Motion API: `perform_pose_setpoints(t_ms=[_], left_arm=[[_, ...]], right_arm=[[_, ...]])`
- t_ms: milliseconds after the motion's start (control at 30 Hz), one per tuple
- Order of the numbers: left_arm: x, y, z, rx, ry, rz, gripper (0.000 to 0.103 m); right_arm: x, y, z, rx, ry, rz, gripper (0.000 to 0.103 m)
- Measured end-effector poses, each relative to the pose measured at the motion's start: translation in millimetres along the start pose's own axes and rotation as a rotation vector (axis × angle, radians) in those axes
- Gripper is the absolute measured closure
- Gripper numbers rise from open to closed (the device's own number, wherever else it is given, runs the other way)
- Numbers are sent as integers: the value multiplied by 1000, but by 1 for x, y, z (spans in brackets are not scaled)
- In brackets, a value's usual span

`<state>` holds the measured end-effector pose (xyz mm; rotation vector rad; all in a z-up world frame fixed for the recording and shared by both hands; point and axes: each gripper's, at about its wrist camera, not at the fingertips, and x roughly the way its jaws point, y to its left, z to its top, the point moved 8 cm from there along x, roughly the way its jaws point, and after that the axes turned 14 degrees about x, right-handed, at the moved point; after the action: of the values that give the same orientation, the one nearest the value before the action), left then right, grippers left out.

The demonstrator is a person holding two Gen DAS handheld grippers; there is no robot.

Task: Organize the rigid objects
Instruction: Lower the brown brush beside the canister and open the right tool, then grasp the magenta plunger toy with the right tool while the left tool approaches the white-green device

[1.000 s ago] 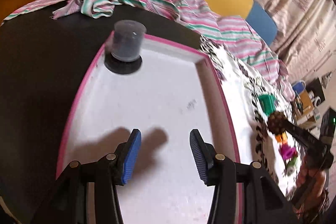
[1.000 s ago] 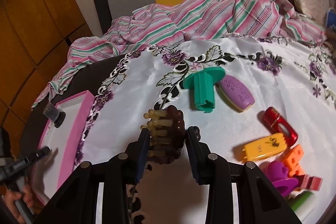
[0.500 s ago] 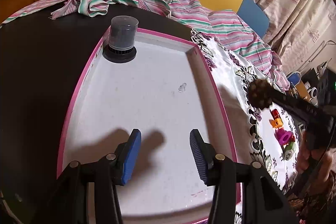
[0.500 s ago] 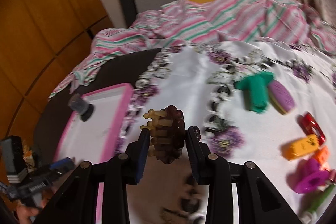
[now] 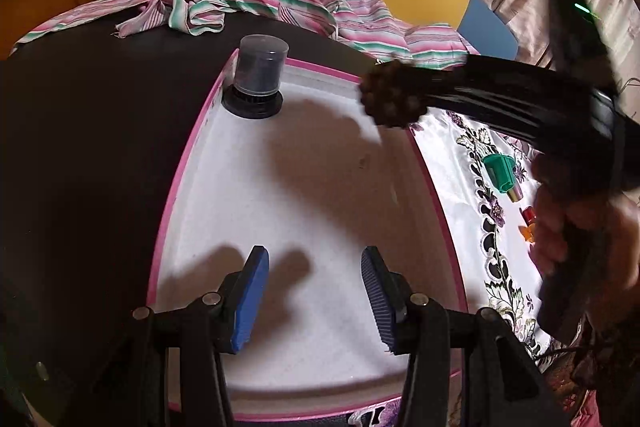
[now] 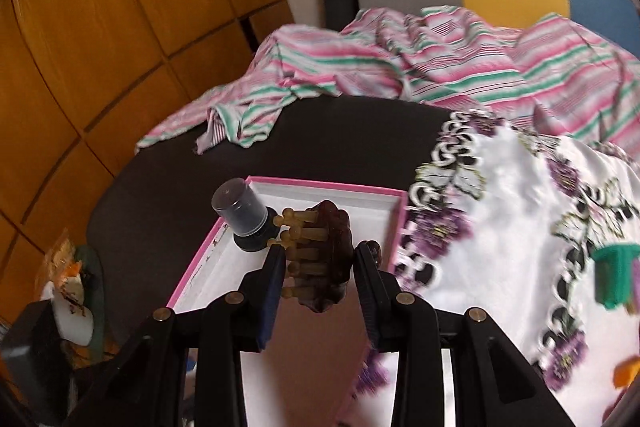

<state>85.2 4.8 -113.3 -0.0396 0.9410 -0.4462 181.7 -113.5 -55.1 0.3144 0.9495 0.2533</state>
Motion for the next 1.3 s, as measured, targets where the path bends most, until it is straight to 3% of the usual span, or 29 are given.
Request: perform_pose_setpoints(t_ms=[300, 400, 500, 567, 733, 933, 1300], left_arm=[[-5, 8, -6, -21, -2, 2, 54], [-5, 9, -7, -30, -2, -1, 54], [-5, 9, -7, -29, -3, -2, 54], [-5, 7, -6, -28, -6, -3, 54], [-5, 2, -9, -33, -4, -18, 54], [-5, -9, -13, -44, 15, -64, 54], [-11, -41, -16, 37, 7, -85, 54]], right_arm=[[52, 10, 9, -1, 44, -62, 67], [52, 14, 13, 30, 36, -24, 65], [40, 14, 18, 66, -2, -12, 54], [29, 14, 18, 76, -13, 6, 53], [-2, -3, 8, 79, -53, -42, 40], [-32, -30, -15, 116, -51, -69, 37], [-83, -87, -58, 176, -65, -161, 35]])
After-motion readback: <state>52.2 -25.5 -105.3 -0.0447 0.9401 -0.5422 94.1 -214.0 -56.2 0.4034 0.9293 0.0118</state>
